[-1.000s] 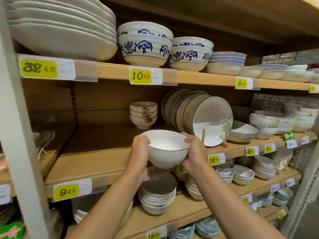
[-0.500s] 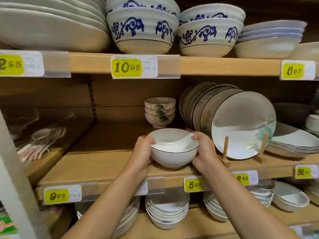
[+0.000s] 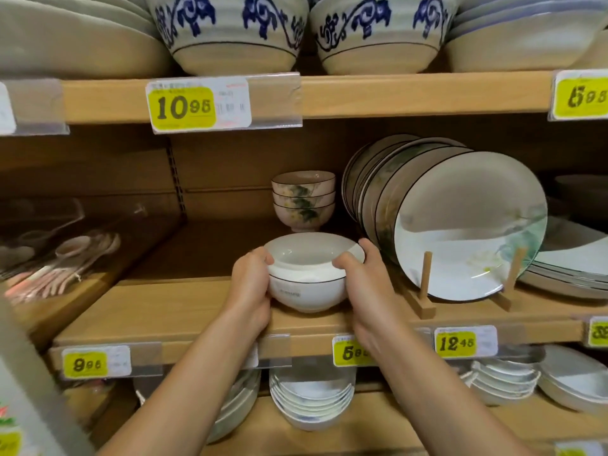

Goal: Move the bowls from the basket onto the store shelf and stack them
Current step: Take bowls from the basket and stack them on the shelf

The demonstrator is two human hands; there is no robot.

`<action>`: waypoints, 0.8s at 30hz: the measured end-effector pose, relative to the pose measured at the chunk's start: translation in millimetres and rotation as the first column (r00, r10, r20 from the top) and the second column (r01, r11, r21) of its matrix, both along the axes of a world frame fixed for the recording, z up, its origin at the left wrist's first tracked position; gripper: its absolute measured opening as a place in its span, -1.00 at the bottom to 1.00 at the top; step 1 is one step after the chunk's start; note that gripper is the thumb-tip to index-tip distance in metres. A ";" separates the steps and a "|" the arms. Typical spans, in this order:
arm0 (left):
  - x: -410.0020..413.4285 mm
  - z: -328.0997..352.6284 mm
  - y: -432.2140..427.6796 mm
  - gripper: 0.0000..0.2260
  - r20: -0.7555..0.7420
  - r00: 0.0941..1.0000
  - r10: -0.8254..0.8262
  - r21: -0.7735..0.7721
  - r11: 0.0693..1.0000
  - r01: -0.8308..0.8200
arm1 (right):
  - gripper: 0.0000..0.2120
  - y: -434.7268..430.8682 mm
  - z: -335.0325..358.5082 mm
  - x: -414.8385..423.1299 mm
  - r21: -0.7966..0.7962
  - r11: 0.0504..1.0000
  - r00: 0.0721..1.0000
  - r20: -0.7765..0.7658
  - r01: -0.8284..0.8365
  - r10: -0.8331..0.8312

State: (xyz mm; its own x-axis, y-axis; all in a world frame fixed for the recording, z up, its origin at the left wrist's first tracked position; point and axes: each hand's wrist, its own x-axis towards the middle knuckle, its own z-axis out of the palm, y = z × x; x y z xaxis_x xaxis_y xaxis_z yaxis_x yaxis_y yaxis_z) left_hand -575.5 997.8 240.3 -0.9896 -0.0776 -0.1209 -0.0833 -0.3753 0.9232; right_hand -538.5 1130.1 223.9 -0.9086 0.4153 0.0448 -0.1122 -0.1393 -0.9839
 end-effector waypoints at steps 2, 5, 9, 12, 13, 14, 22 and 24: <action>7.2 -7.9 -0.5 -0.77 -0.038 0.999 -0.029 -0.064 0.998 0.027 | -0.45 1.1 5.7 -8.3 -0.086 0.996 0.999 0.041 0.023 -0.019; 9.2 -10.5 -11.7 -0.75 -0.063 0.995 -0.077 -0.127 0.990 0.069 | -0.75 13.8 12.9 -18.2 -0.275 0.961 0.998 0.062 -0.005 0.023; -5.8 8.2 -21.7 -0.88 0.008 0.991 -0.131 -0.113 0.985 0.131 | -0.82 19.5 8.7 -19.3 -0.234 0.972 0.998 0.050 -0.034 0.047; -10.6 12.4 -16.1 -0.84 0.027 0.983 -0.184 -0.088 0.979 0.186 | -0.72 10.1 -2.1 -9.5 -0.142 0.987 0.997 0.008 -0.079 0.081; -10.6 9.0 -13.1 -0.84 0.027 0.984 -0.176 -0.068 0.982 0.177 | -0.70 8.0 -3.6 -8.4 -0.131 0.988 0.997 -0.003 -0.076 0.077; -7.8 5.6 -11.4 -0.83 0.017 0.986 -0.164 -0.066 0.984 0.165 | -0.70 7.5 -1.7 -8.9 -0.155 0.986 0.998 0.003 -0.063 0.064; -15.2 9.7 -12.9 -0.86 0.002 0.990 -0.139 -0.100 0.985 0.138 | -0.73 6.6 5.5 -2.4 -0.211 0.977 0.999 -0.027 -0.028 0.023; -16.5 13.9 -9.8 -0.79 0.023 0.990 -0.141 -0.055 0.988 0.142 | -0.56 -2.4 -3.0 2.4 -0.090 0.996 0.999 -0.040 -0.026 0.022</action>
State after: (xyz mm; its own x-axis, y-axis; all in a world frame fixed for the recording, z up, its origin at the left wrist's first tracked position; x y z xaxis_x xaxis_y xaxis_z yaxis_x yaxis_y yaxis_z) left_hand -592.0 988.0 254.2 -0.9887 0.0562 -0.1391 -0.1496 -0.3057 0.9403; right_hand -536.0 1127.7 220.9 -0.9167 0.3972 0.0439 -0.1459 -0.2306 -0.9621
